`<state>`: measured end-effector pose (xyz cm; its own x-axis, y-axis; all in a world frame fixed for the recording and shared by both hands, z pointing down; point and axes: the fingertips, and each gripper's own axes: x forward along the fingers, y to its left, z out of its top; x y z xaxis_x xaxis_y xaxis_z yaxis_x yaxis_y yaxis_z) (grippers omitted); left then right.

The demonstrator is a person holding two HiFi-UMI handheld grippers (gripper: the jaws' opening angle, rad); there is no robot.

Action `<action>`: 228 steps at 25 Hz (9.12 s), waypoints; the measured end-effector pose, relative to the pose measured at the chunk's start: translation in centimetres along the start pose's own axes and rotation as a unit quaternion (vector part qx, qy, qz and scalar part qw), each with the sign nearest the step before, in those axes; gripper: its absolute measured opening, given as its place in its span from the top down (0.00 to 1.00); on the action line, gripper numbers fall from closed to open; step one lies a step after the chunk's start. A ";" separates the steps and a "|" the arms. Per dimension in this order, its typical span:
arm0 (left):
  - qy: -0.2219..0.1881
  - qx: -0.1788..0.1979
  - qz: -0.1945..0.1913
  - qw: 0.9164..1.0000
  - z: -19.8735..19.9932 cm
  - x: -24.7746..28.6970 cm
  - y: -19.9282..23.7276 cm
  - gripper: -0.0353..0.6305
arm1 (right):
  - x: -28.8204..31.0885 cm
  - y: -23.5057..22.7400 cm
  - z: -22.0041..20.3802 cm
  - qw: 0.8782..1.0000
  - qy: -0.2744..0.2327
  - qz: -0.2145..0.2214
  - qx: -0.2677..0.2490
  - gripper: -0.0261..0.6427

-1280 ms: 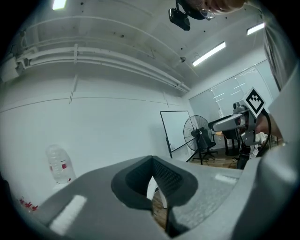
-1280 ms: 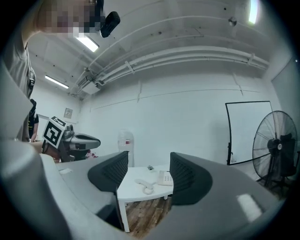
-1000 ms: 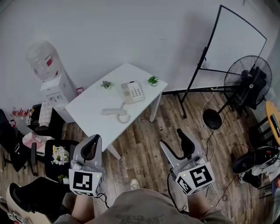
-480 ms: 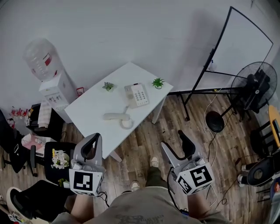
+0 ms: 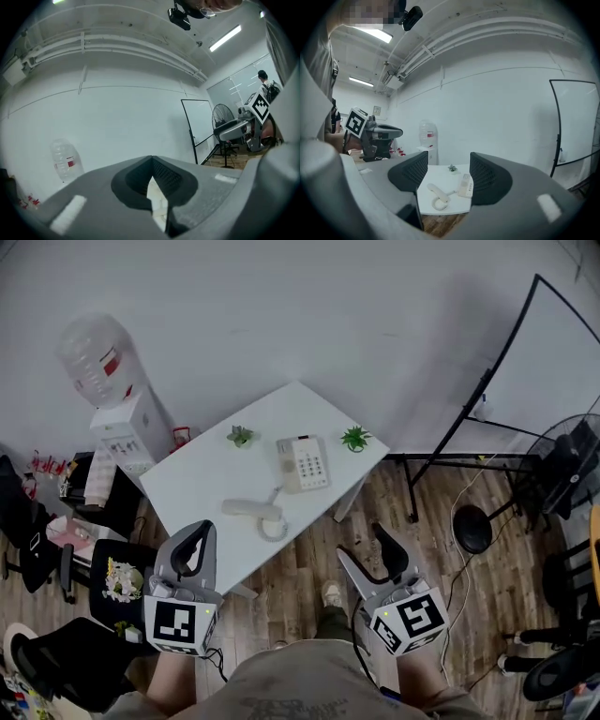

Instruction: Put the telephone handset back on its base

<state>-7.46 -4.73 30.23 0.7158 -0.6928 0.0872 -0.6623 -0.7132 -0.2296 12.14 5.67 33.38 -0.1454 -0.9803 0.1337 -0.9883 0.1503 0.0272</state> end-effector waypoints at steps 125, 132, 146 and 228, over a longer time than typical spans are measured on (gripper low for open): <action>0.312 -0.208 0.190 0.907 -29.0 6.7 9.3 0.95 | 38.0 9.0 -29.5 0.849 0.376 0.350 -0.126 0.60; 0.281 -0.175 0.175 0.928 -25.3 8.8 10.4 0.95 | 37.7 6.3 -21.4 0.898 0.306 0.306 -0.086 0.60; 0.223 -0.113 0.090 0.964 -18.7 16.7 7.9 0.95 | 32.9 -2.3 -16.4 0.940 0.264 0.217 -0.013 0.60; 0.299 -0.130 0.048 0.944 -26.8 20.1 9.8 0.95 | 44.1 -11.6 -24.3 0.947 0.303 -0.032 0.104 0.51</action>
<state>-5.48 -28.50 55.73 0.4482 -0.6369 0.6273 -0.8054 -0.5922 -0.0259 18.35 -36.17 63.01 -0.0931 -0.7234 0.6841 -0.9911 0.0020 -0.1328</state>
